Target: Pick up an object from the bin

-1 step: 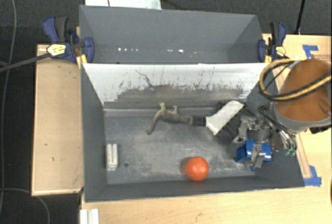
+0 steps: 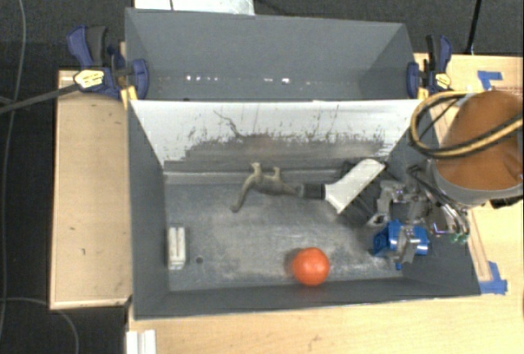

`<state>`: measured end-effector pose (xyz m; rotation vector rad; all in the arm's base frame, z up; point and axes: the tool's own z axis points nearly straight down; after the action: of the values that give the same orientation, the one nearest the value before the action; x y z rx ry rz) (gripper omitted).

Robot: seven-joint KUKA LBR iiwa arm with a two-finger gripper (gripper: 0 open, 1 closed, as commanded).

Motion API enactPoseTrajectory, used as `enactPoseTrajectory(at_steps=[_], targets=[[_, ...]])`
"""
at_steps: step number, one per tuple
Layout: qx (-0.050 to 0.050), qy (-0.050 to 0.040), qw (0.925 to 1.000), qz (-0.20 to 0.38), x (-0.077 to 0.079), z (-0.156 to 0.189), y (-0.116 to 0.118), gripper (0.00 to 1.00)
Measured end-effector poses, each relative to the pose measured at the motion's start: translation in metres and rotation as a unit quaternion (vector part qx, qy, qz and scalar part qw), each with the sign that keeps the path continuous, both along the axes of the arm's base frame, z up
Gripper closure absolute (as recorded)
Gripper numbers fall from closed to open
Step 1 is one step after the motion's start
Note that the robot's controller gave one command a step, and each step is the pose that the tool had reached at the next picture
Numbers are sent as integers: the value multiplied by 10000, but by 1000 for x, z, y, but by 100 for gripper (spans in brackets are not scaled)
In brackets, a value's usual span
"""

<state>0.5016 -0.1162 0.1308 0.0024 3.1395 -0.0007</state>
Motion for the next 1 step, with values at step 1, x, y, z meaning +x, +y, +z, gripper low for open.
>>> enactPoseTrajectory(at_steps=[1], targets=[[-3, -17, 9997, 253, 10, -10, -4, 0]])
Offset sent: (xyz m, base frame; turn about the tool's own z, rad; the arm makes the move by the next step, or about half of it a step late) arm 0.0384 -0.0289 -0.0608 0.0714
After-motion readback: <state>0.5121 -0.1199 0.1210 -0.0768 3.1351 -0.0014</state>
